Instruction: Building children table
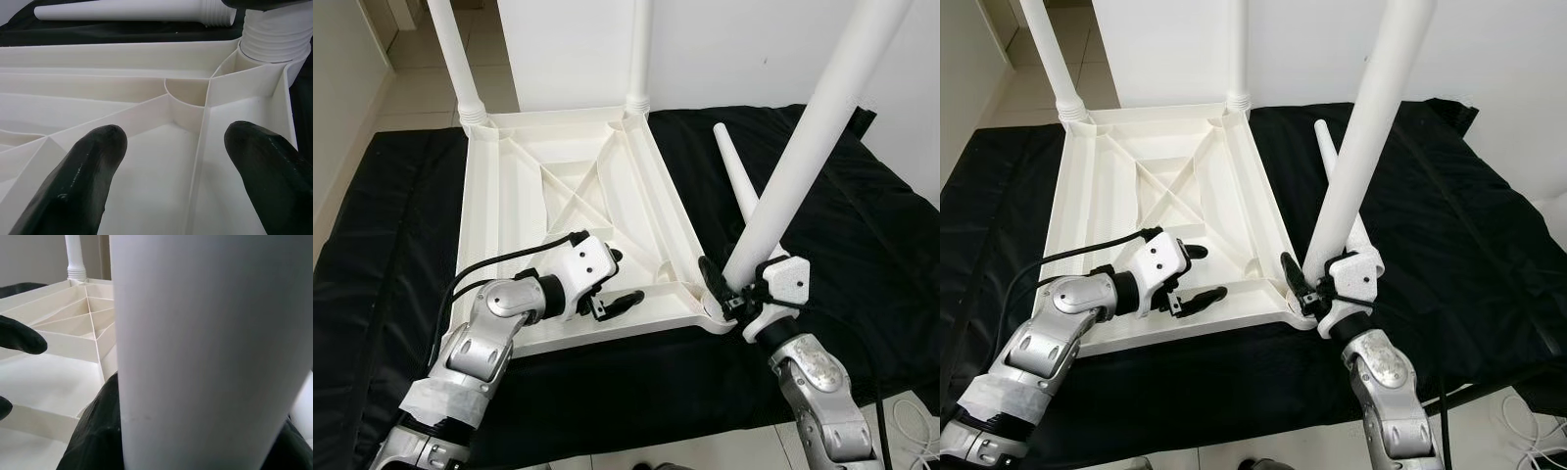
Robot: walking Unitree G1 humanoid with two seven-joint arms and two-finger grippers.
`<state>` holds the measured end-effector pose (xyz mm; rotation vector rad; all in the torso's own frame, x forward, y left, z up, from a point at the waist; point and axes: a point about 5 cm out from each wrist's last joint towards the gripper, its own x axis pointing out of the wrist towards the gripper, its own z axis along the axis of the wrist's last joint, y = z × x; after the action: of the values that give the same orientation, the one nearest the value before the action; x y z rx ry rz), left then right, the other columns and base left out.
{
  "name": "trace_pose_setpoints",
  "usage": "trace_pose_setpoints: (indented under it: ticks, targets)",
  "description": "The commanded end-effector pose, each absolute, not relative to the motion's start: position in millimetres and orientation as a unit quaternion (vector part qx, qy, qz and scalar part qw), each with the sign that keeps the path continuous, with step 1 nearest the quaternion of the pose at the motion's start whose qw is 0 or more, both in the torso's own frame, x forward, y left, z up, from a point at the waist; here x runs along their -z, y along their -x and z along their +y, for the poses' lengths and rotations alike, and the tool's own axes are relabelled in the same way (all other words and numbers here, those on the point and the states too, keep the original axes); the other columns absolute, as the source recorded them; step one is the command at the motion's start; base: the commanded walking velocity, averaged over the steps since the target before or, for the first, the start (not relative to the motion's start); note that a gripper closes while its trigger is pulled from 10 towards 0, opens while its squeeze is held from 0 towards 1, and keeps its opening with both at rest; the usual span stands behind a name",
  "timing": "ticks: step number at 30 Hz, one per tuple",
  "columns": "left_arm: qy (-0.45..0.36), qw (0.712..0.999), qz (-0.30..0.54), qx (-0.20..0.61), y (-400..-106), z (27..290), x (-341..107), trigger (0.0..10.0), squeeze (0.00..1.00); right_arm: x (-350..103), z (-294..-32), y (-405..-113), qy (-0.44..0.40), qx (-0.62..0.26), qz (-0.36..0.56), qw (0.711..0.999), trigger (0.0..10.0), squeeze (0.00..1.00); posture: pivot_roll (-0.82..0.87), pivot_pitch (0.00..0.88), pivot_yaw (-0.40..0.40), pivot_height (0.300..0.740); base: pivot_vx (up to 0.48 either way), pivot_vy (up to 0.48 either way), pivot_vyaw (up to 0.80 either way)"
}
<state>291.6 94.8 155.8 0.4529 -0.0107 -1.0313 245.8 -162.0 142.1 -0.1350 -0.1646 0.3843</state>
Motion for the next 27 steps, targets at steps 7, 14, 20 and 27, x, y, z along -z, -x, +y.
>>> trace_pose_setpoints:
  ticks: [7,14,20,27]
  targets:
    - [-0.219,0.868,-0.012,0.445,-295,99,-157,10.0,0.0,-106,-171,-231,0.05,-0.17,-0.037,0.983,10.0,0.0,-0.02,0.099,0.002,0.74,0.0,0.0,0.0]
    - [-0.221,0.868,-0.012,0.445,-295,100,-158,10.0,0.0,-97,-179,-227,0.047,-0.128,-0.048,0.99,10.0,0.0,-0.02,0.097,0.008,0.74,0.0,0.0,0.0]
    - [-0.223,0.868,-0.012,0.444,-296,101,-159,10.0,0.0,-89,-176,-226,0.029,-0.127,-0.037,0.991,10.0,0.0,-0.02,0.098,0.013,0.74,0.0,0.0,0.0]
    - [-0.225,0.868,-0.012,0.442,-297,102,-159,10.0,0.0,-81,-178,-225,0.027,-0.118,-0.022,0.992,10.0,0.0,-0.02,0.098,0.012,0.74,0.0,0.0,0.0]
